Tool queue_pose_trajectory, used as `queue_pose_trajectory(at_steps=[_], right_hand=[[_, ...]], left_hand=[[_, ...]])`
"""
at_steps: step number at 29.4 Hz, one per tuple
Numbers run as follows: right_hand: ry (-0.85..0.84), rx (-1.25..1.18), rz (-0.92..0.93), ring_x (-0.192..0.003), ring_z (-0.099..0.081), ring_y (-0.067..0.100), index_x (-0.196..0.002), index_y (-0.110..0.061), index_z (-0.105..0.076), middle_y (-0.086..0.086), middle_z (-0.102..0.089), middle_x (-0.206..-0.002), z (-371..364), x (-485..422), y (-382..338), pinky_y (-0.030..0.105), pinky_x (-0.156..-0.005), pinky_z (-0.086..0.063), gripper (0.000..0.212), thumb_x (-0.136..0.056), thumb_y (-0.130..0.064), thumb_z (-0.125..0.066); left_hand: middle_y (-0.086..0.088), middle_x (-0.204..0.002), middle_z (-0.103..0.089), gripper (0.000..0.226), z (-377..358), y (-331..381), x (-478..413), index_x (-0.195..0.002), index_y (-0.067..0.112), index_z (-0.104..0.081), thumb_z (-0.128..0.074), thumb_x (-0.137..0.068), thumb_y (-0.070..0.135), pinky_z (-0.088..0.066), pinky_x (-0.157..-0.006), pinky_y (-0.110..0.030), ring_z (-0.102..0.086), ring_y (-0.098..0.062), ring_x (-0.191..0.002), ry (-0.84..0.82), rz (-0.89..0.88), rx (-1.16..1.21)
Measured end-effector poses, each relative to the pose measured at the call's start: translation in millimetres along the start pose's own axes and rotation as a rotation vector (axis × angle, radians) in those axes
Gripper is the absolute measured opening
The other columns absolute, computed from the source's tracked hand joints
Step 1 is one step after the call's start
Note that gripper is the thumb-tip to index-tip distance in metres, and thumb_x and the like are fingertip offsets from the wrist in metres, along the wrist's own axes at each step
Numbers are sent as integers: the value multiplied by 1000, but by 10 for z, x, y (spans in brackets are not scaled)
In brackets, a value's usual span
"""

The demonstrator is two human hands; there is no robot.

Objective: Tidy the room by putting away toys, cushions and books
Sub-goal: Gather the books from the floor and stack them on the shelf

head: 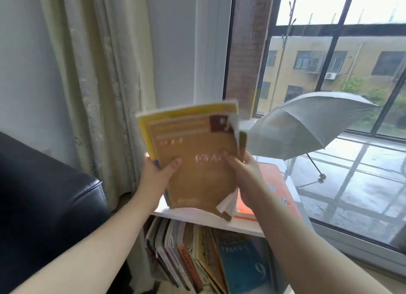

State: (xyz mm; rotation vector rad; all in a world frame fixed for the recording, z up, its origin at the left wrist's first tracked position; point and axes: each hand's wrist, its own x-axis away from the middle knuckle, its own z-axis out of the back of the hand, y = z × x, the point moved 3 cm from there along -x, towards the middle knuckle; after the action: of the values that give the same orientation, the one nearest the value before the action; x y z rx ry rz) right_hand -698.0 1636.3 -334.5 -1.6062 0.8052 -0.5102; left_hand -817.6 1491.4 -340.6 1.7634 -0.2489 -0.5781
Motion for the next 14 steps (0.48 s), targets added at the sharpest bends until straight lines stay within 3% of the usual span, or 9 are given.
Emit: queue_pose_trajectory(at_steps=[3,5,8,14], right_hand=[[1,57,-29,-96,-67,27,-101,-19,-67,7,-71,-102,37,-7,91,43,-86,-55,23,-80,-11,-72],[-11,60,-64,-90,-67,22,-95,-22,-66,4,-71,-98,65,19,190,36,-79,-56,20,-81,-9,-71],[-4,89,-42,-81,-64,13,-87,-27,-63,-3,-69,-90,87,112,248,26,-68,-53,19,-81,-10,-71],[-175,70,73,-70,-70,9,-88,-14,-69,-5,-74,-77,147,440,145,23,-61,-57,25,-74,7,-71]], left_hand=[[1,-103,-65,34,8,-123,-72,-114,14,-50,-66,-84,14,-55,-80,-29,-63,-11,-93,-101,110,-52],[0,-106,-67,34,10,-210,-56,-116,15,-53,-66,-84,14,-53,-83,-34,-64,-16,-98,-128,171,-70],[1,-102,-68,28,49,-218,7,-112,16,-56,-63,-86,7,-52,-75,-29,-65,-17,-96,-121,164,-20],[8,-94,-73,31,308,-120,337,-105,22,-59,-60,-84,0,-55,-64,-19,-70,-5,-84,-182,99,37]])
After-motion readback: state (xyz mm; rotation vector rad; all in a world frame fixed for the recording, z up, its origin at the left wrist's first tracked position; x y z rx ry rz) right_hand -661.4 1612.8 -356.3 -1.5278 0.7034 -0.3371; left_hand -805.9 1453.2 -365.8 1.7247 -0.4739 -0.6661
